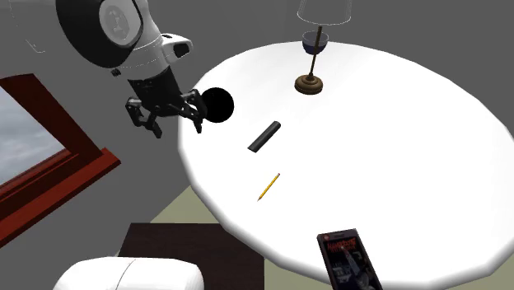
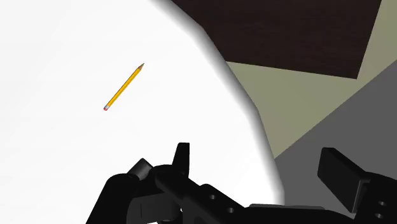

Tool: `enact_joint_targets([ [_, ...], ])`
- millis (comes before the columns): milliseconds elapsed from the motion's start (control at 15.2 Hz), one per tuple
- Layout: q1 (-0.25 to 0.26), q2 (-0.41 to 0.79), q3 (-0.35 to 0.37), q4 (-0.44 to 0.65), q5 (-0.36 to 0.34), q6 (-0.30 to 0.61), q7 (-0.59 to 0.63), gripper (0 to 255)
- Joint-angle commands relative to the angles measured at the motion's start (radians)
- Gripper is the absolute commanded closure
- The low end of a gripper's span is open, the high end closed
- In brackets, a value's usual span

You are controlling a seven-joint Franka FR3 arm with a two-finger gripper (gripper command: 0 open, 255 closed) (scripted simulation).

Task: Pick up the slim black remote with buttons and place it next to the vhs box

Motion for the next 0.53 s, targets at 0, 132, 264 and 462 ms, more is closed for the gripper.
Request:
enact_joint_targets([
  [0,0.000,0.000,0.000,0.000,0.000,0.000,0.000,0],
  [132,-0.016,0.038,-0.005,-0.027,-0.003,0.078,0.033,0],
  [264,-0.031,0.081,-0.010,-0.048,-0.006,0.155,0.066,0],
  [462,-0.055,0.155,-0.018,-0.069,-0.012,0.269,0.114,0],
])
